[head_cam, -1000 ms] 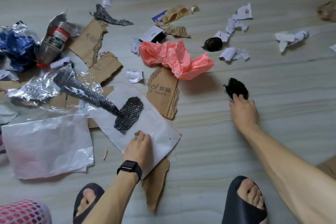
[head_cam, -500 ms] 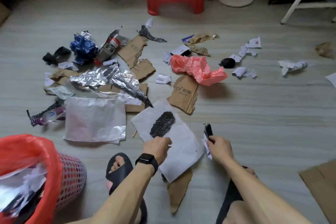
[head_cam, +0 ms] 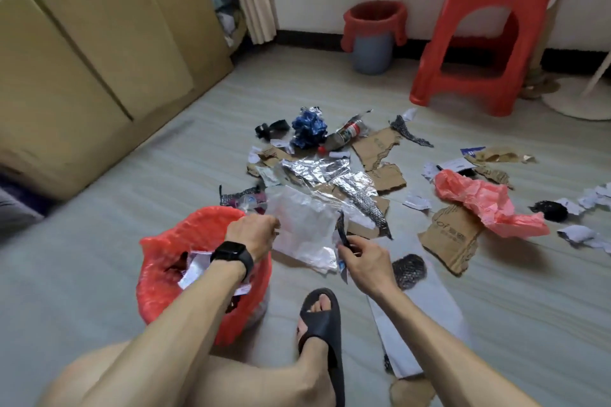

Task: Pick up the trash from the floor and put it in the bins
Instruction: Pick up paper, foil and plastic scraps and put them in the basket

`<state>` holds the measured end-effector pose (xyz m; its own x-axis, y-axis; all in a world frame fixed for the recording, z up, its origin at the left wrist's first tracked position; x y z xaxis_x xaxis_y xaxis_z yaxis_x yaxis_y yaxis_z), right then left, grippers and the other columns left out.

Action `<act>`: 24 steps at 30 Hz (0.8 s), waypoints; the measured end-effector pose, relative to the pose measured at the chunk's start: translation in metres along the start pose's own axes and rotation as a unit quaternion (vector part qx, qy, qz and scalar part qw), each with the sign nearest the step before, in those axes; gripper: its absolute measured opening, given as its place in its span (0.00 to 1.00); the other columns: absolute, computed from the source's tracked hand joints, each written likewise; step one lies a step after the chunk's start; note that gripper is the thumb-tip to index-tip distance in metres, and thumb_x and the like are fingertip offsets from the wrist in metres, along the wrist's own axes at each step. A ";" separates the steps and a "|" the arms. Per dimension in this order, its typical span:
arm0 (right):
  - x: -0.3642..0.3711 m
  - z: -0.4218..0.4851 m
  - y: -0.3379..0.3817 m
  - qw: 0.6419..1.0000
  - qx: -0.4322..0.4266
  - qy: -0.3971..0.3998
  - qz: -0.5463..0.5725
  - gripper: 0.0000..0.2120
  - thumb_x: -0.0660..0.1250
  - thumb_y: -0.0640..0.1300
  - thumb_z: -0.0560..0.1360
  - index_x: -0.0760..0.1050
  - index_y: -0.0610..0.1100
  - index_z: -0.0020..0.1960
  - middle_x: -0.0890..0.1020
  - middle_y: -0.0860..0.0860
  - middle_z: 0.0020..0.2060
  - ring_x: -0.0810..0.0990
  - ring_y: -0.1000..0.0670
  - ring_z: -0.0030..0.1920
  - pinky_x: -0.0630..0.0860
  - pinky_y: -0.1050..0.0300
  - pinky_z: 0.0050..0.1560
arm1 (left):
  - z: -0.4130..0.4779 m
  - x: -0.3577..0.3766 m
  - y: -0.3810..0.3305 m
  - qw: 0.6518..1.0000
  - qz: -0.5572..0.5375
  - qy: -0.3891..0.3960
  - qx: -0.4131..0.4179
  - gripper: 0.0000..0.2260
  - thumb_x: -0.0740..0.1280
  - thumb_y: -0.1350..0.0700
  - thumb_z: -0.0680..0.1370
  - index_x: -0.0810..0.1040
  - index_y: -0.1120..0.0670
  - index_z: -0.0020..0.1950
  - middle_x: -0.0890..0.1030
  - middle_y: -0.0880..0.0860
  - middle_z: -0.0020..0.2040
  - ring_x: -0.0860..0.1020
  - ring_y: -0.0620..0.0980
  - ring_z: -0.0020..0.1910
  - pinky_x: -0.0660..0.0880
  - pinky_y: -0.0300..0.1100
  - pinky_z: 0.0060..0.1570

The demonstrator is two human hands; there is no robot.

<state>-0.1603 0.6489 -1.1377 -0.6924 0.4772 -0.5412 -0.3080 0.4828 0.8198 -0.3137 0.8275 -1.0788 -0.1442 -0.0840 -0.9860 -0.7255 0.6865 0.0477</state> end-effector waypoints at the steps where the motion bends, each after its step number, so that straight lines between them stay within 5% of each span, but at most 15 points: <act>1: 0.014 -0.003 0.021 1.000 -0.023 0.016 0.012 0.09 0.68 0.49 0.77 0.83 0.46 0.44 0.85 0.52 0.36 0.83 0.54 0.38 0.78 0.54 0.41 | -0.005 -0.008 0.025 1.000 0.005 -0.006 -0.022 0.11 0.61 0.51 0.79 0.79 0.44 0.59 0.82 0.53 0.56 0.81 0.57 0.54 0.77 0.47 0.47; 9: 0.130 -0.023 0.149 0.980 -0.133 0.143 0.035 0.09 0.64 0.48 0.76 0.82 0.47 0.49 0.86 0.50 0.39 0.83 0.50 0.38 0.79 0.49 0.43 | -0.074 0.002 0.187 0.967 -0.113 0.044 -0.225 0.10 0.68 0.52 0.75 0.82 0.45 0.54 0.84 0.50 0.55 0.80 0.53 0.57 0.76 0.43 0.54; 12: 0.155 -0.023 0.166 0.969 -0.128 0.213 0.011 0.20 0.66 0.56 0.75 0.78 0.50 0.64 0.85 0.50 0.53 0.84 0.52 0.50 0.80 0.53 0.57 | -0.086 0.019 0.189 0.960 -0.144 0.104 -0.216 0.05 0.68 0.51 0.73 0.73 0.46 0.43 0.80 0.51 0.47 0.79 0.53 0.51 0.76 0.46 0.53; 14: 0.158 -0.024 0.168 0.964 -0.129 0.231 -0.014 0.28 0.66 0.58 0.73 0.73 0.49 0.71 0.81 0.49 0.62 0.81 0.50 0.60 0.75 0.56 0.65 | -0.088 0.022 0.189 0.960 -0.146 0.115 -0.211 0.04 0.67 0.51 0.73 0.73 0.47 0.45 0.79 0.50 0.47 0.79 0.54 0.51 0.76 0.46 0.51; 18: 0.142 -0.016 0.147 0.971 -0.109 0.211 -0.035 0.22 0.66 0.48 0.76 0.74 0.48 0.69 0.81 0.50 0.63 0.80 0.51 0.62 0.73 0.59 0.65 | -0.077 0.015 0.163 0.965 -0.173 0.088 -0.174 0.18 0.65 0.51 0.75 0.77 0.51 0.64 0.81 0.51 0.61 0.78 0.51 0.60 0.75 0.43 0.57; 24: 0.092 0.003 0.069 0.987 -0.014 0.147 -0.070 0.20 0.65 0.49 0.77 0.73 0.48 0.68 0.81 0.47 0.61 0.79 0.48 0.59 0.74 0.54 0.63 | -0.054 0.032 0.064 0.970 -0.219 0.066 -0.082 0.16 0.61 0.49 0.74 0.80 0.45 0.59 0.82 0.47 0.58 0.79 0.49 0.58 0.76 0.45 0.58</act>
<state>-0.2434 0.7290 -1.1314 -0.8003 0.1718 -0.5745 -0.4289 0.5055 0.7487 -0.4007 0.8301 -1.0985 0.1256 -0.4412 -0.8886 -0.8328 0.4398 -0.3361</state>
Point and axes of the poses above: each hand's wrist, its own z-axis towards the middle knuckle, its own x-axis out of the palm, y = z × x, the point moved 9 cm from there along z, towards the middle knuckle
